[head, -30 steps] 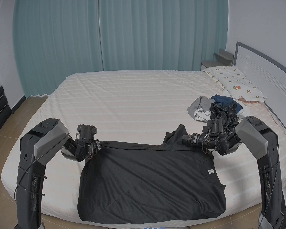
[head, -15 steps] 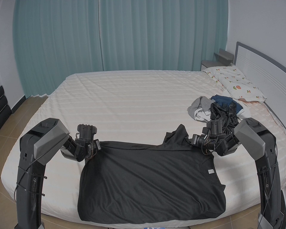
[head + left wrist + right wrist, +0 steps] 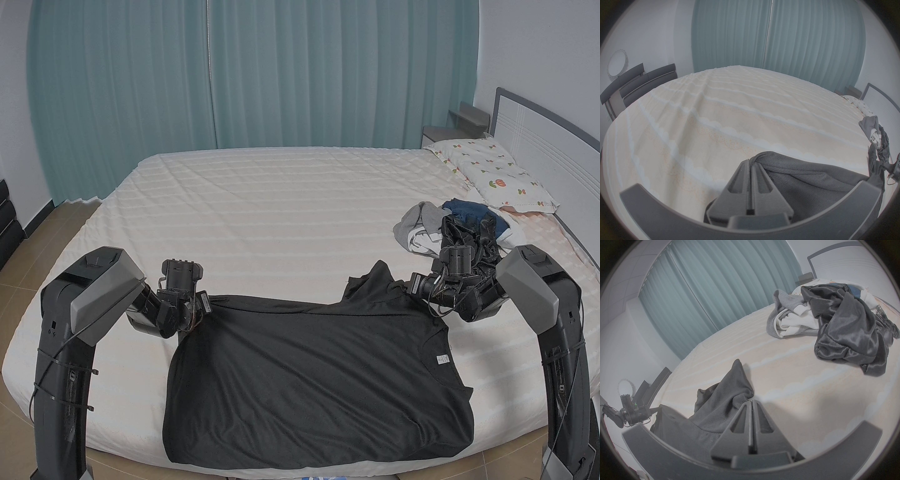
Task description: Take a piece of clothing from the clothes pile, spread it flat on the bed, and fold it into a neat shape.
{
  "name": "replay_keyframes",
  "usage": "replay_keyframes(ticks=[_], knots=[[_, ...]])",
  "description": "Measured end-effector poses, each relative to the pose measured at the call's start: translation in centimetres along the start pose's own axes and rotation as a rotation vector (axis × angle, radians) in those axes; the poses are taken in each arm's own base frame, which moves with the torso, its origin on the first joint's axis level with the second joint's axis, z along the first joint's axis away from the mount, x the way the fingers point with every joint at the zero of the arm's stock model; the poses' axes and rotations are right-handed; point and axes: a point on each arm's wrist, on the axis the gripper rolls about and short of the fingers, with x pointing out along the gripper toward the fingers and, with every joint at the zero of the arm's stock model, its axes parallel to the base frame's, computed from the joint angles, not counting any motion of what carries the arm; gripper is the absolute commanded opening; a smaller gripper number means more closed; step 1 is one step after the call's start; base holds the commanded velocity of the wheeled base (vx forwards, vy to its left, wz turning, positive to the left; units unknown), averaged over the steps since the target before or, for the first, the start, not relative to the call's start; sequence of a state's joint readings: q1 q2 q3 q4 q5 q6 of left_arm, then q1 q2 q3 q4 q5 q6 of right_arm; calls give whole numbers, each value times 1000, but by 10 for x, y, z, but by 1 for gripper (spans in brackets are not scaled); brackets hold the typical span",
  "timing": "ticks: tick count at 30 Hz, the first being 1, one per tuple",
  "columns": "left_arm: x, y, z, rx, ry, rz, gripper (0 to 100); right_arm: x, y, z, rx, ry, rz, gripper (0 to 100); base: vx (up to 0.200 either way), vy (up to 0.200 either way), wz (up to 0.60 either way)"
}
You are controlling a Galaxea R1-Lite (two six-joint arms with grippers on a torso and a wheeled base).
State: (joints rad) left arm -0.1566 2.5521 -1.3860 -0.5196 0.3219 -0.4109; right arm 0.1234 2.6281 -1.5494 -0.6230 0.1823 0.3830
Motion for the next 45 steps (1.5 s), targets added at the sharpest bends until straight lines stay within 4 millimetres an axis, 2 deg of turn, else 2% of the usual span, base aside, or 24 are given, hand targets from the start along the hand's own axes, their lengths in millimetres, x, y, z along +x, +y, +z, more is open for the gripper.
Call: replay_keyframes(ticks=[7, 17, 23, 26, 27, 37, 45], knots=[[0, -1, 1, -1, -4, -2, 0, 4, -3, 15, -4, -82, -40, 0, 0, 0, 0], [2, -3, 5, -13, -18, -15, 0, 17, -19, 35, 2, -211, -133, 0, 0, 0, 0], [4, -8, 14, -43, -96, -52, 0, 29, -25, 33, 8, -258, -163, 0, 0, 0, 0], [8, -8, 11, -43, -109, -58, 0, 34, -26, 26, 10, -256, -164, 0, 0, 0, 0], [10, -8, 9, -41, -104, -56, 100, 35, -27, 24, 10, -253, -166, 100, 0, 0, 0], [13, -8, 5, -45, -112, -58, 100, 37, -31, 9, 15, -239, -172, 100, 0, 0, 0], [7, -8, 20, -65, -158, -67, 100, 13, -31, -2, 38, -206, -183, 100, 0, 0, 0]])
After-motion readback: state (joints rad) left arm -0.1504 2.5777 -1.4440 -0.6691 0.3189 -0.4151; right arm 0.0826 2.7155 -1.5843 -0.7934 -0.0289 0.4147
